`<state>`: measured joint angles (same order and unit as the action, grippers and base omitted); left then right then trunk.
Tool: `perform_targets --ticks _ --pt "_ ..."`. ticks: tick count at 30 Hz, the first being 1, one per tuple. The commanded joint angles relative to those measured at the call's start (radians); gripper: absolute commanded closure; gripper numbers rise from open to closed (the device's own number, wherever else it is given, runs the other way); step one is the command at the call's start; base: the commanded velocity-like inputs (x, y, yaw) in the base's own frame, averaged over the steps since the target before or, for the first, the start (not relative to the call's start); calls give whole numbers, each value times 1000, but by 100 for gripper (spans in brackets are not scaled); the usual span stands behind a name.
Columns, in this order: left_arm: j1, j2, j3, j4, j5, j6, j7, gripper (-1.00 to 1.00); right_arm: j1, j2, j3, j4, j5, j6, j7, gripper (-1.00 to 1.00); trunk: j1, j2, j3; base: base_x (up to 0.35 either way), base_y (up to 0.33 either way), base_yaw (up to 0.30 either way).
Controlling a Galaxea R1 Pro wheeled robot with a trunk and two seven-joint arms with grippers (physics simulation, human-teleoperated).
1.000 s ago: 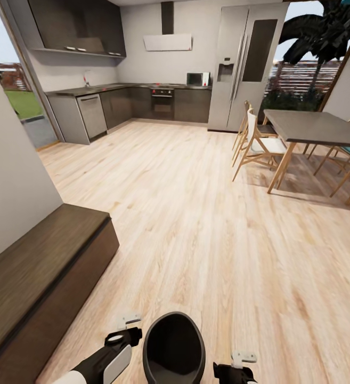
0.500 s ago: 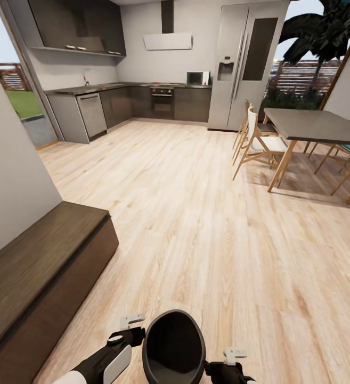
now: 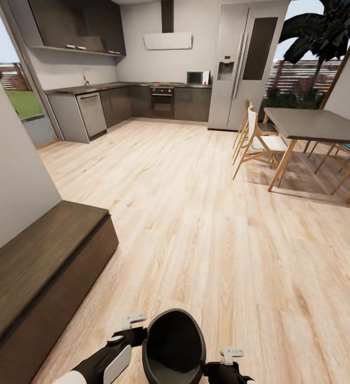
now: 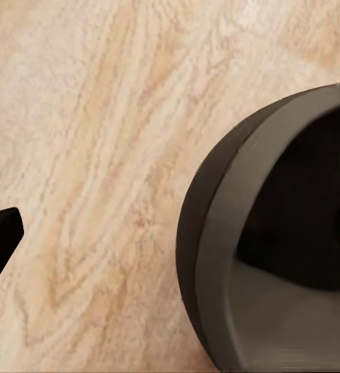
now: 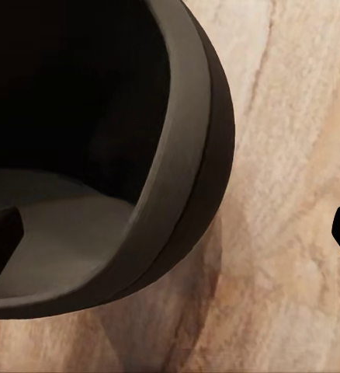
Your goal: Place each of the two pumpkins and all three candles from the living room inside a cabinet in the living room (use any cabinet), then make sure every cabinet is closed, and position the cauldron so it is next to a table in the living room.
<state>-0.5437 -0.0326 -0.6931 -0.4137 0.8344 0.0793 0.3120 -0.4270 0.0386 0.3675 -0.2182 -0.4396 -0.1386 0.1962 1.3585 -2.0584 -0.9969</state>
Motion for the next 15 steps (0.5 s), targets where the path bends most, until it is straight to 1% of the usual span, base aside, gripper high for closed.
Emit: perform_targets --ticks 1,2,6,13,15 --pt "-1 2 -8 -2 6 3 -19 -100 -1 0 6 2 -11 -5 10 -100 4 -8 -4 0 0 0" --pt "-1 4 -8 -2 6 3 -45 -100 -1 0 6 2 -11 -6 14 -100 4 -8 -4 0 0 0" --pt "-1 7 -9 -2 6 3 -87 -100 -1 0 5 2 -11 -9 19 -100 4 -8 -4 0 0 0" --pt "-1 8 -9 -2 6 2 -98 -100 -1 0 4 3 -12 -17 18 -100 4 -8 -4 0 0 0" --pt "-1 8 -9 -2 6 2 -99 -100 -1 0 3 3 -12 -21 17 -100 11 -22 -10 0 0 0"
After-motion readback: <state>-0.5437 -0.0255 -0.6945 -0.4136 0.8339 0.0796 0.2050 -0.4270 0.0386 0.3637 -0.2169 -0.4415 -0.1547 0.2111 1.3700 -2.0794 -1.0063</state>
